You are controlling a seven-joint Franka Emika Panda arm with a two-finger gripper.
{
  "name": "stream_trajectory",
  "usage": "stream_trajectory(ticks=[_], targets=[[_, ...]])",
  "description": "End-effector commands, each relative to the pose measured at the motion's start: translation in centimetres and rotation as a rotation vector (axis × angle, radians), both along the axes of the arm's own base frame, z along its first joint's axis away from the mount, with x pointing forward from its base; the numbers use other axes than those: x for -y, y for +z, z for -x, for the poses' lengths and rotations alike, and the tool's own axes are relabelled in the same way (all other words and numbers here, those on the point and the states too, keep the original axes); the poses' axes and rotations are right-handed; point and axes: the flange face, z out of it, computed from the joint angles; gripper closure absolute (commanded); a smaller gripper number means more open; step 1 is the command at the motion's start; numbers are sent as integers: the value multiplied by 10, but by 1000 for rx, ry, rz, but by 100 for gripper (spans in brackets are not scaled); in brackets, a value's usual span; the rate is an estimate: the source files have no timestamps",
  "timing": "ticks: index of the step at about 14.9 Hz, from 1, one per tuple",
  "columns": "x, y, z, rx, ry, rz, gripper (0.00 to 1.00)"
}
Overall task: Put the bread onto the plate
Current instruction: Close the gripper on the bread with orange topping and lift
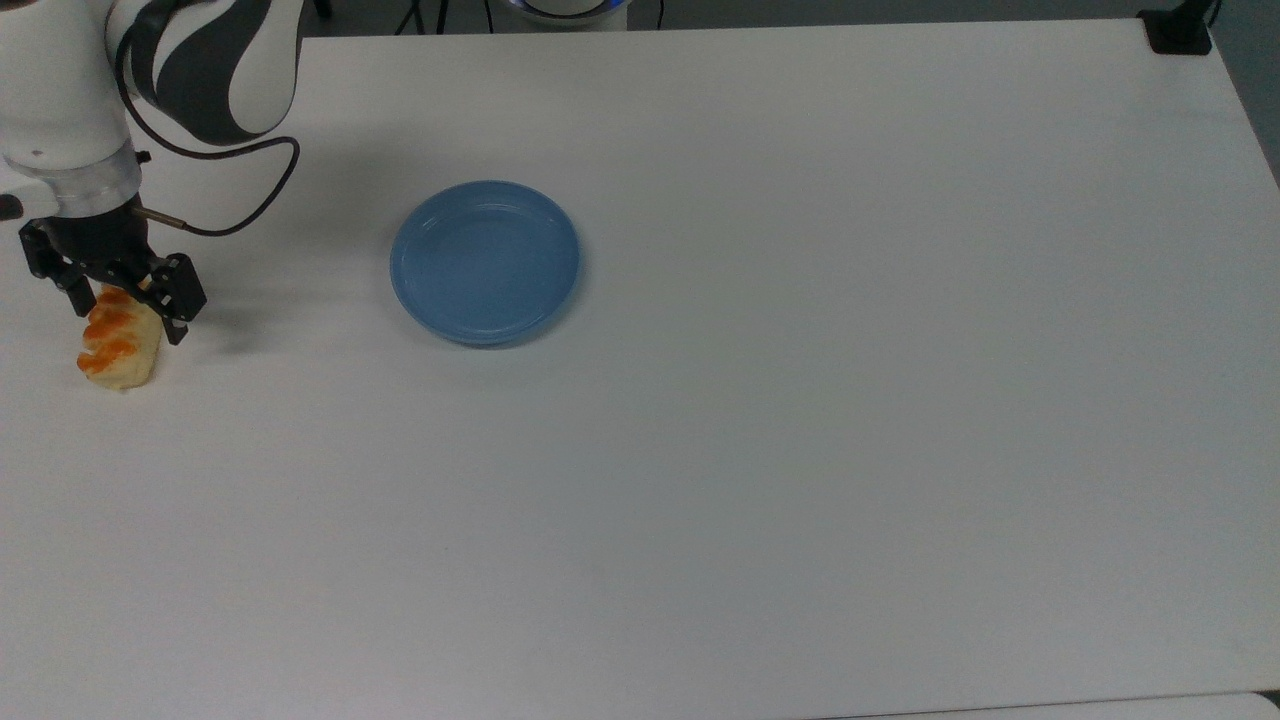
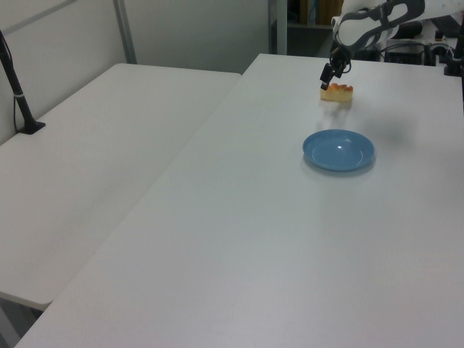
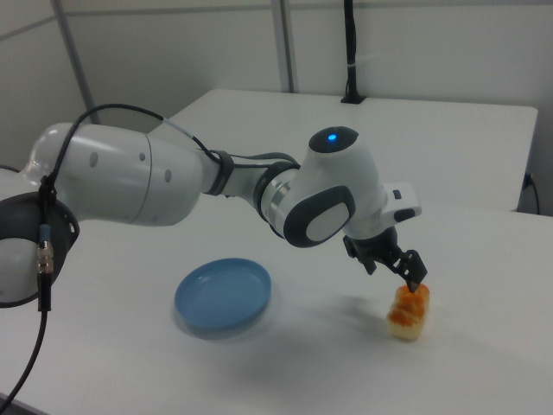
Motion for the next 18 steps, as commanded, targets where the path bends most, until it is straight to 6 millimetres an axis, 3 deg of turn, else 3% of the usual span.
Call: stream_trajectory(ticks=[1,5,7,8,11,13,15,18], targets=[[2,-11,-4,43,-16,15,0],[5,-36,-7,65,-12,49,0],[10,-39,-6,66,-5,62,14],[14,-40,-3,64,-7,63,32],[15,-37,-1,63,-9,61,66],[14,-22,-1,79,-16,61,80],[6,-2,4,73,-12,44,80],[-23,49,11,28,23,-24,80]])
